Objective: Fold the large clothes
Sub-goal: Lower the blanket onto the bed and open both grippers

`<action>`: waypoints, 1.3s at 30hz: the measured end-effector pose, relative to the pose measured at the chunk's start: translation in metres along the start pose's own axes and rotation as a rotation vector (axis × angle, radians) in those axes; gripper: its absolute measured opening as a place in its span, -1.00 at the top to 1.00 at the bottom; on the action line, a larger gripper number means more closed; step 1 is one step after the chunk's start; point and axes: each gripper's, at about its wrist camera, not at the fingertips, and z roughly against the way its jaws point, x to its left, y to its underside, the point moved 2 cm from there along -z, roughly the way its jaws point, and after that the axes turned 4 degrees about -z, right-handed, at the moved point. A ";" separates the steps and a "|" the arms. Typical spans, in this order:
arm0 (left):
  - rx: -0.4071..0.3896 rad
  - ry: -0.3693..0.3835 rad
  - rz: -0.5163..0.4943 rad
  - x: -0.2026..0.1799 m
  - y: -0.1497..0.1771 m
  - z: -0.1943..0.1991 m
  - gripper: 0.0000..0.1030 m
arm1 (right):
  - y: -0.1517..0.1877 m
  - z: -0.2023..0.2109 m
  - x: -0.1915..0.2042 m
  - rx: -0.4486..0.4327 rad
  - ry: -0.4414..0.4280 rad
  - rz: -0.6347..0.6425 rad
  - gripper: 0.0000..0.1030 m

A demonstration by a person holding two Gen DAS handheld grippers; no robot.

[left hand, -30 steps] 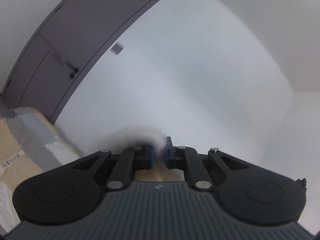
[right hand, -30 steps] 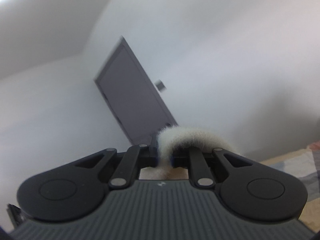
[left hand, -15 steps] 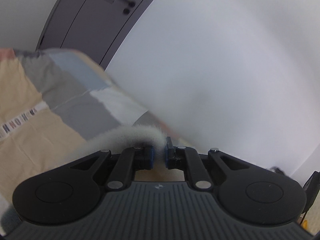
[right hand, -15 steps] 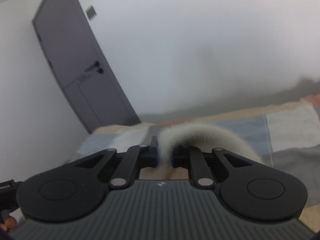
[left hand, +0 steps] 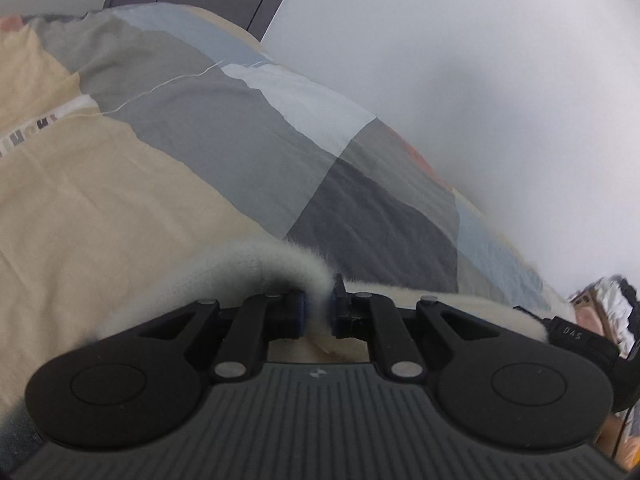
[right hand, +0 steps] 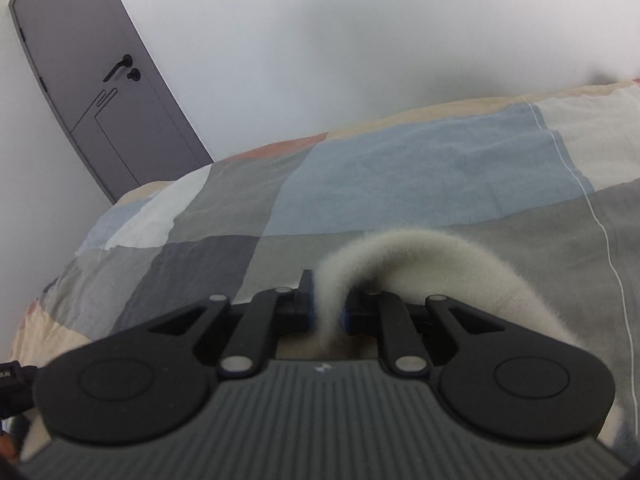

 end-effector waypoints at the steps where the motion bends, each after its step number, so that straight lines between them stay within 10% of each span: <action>1: 0.002 -0.003 -0.008 -0.002 0.000 0.003 0.63 | 0.000 0.001 0.001 0.002 0.001 0.003 0.67; 5: 0.038 0.028 -0.002 -0.009 0.003 0.016 -0.29 | -0.002 0.011 0.003 0.023 -0.014 -0.008 0.34; 8: 0.018 -0.004 -0.038 -0.022 0.009 0.041 -0.30 | 0.002 0.030 0.009 0.019 -0.024 0.007 -0.01; 20: -0.003 0.022 -0.059 -0.070 0.089 0.199 -0.30 | 0.037 0.188 0.021 -0.032 -0.025 0.088 -0.03; 36: 0.120 0.072 -0.065 -0.091 0.264 0.351 -0.30 | 0.127 0.385 -0.018 0.112 0.264 0.110 -0.10; 39: 0.142 0.063 -0.049 -0.084 0.276 0.344 -0.30 | 0.132 0.390 -0.041 0.136 0.302 0.038 -0.67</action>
